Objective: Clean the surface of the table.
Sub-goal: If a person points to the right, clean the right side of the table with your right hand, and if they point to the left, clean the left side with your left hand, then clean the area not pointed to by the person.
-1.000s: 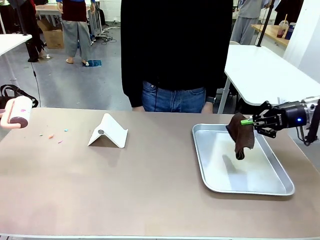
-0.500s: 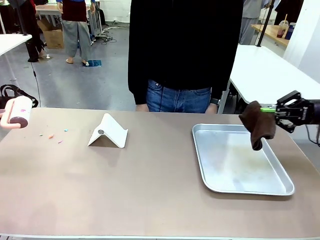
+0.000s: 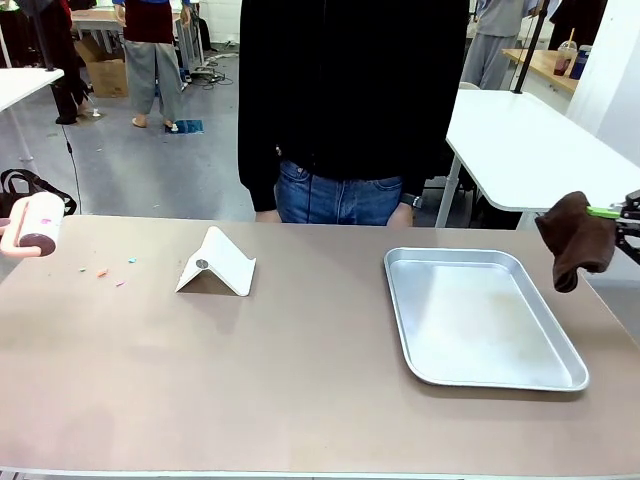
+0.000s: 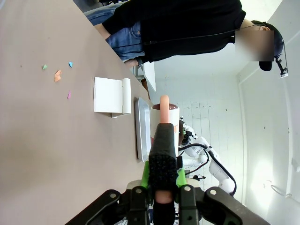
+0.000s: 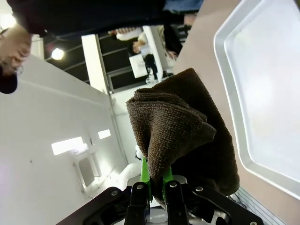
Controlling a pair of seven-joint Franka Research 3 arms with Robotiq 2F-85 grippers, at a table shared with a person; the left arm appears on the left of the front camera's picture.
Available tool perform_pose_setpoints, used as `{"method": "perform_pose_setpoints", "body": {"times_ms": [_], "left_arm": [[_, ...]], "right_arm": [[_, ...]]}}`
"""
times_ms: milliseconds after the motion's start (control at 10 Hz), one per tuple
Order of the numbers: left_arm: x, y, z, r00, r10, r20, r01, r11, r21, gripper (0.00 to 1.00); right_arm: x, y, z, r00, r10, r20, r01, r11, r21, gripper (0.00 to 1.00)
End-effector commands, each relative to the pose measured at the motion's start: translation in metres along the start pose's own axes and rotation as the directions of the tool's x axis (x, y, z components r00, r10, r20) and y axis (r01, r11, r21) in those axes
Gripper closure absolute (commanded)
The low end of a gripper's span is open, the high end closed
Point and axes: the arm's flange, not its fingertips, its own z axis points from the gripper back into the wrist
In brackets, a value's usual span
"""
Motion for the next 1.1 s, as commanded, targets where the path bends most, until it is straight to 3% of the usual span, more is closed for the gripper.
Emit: {"method": "perform_pose_setpoints", "body": {"times_ms": [0,200,300,1000], "left_arm": [[-0.0015,-0.0022,0.0013,1.0,-0.014,-0.015,0.014,1.0,-0.012,0.92],[-0.0015,-0.0022,0.0013,1.0,-0.014,-0.015,0.014,1.0,-0.012,0.92],[-0.0015,-0.0022,0.0013,1.0,-0.014,-0.015,0.014,1.0,-0.012,0.92],[-0.0015,-0.0022,0.0013,1.0,-0.014,-0.015,0.014,1.0,-0.012,0.92]], "right_arm": [[-0.0077,-0.0102,0.0071,0.999,0.033,0.02,-0.033,0.999,0.021,0.89],[-0.0075,-0.0117,0.0057,0.997,0.052,0.048,-0.051,0.999,-0.013,0.89],[-0.0035,-0.01,0.0112,1.0,0.004,0.03,-0.004,1.0,0.013,0.89],[-0.0035,-0.01,0.0112,1.0,0.004,0.03,-0.004,1.0,0.013,0.89]]}}
